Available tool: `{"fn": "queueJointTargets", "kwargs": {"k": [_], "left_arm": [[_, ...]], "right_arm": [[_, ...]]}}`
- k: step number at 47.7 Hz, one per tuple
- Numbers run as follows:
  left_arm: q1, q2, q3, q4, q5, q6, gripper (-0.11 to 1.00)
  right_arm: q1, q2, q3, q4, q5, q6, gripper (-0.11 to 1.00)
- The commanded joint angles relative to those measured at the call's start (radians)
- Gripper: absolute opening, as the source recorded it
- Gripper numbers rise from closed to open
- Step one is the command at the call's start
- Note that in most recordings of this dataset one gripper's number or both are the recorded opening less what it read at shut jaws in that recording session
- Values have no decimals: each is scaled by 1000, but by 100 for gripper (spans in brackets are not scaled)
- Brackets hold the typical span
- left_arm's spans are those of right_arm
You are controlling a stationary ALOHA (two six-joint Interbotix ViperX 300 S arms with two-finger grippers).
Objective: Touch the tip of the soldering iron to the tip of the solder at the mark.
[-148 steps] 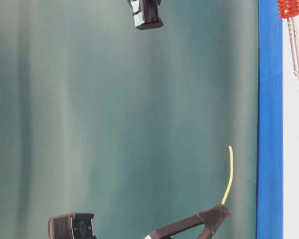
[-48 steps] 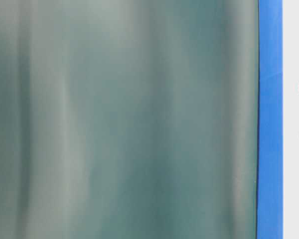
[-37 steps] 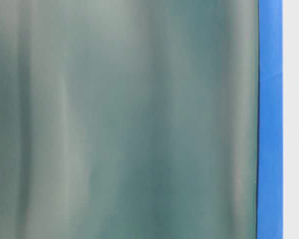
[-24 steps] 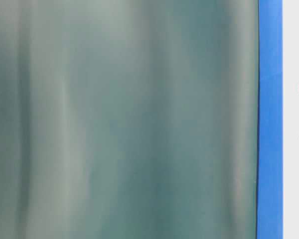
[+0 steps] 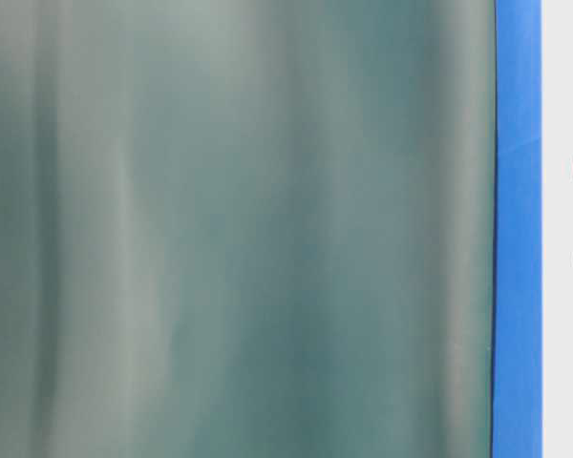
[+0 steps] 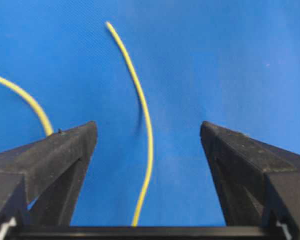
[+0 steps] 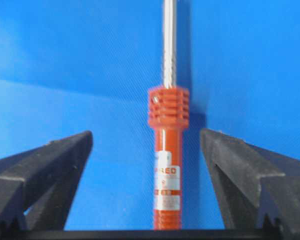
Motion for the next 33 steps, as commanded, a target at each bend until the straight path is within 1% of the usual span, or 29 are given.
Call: {"fn": "queueJointTargets", "kwargs": {"k": [1,5,8,9,12,16,18,22,28,33], "left_arm": [[25,-101,-18,6,55,23,79],[51,-175,-11,5,78,80,78],[72,-227,-3,5,86,133,78],[84,-253,3,5,86,161,78],[114,-308,18,5,86,213,78],[160,-379,44,6,86,264,78],[192,-422,63,5,83,288,78],[241,-491,100,5,78,314,78],[299,-601,152,5,77,341,78],[342,-703,209,5,75,356,78]], "right_arm": [[-29,-114,2,-21,43,-14,85],[-67,-198,12,-43,80,-35,85],[-112,-275,25,-61,106,-52,85],[-127,-296,29,-67,112,-57,85],[-170,-365,46,-89,127,-71,85],[-230,-459,77,-115,140,-89,85],[-273,-522,94,-129,150,-97,85],[-325,-621,114,-152,181,-107,84],[-383,-758,143,-189,249,-110,84],[-417,-831,175,-204,278,-110,84]]}}
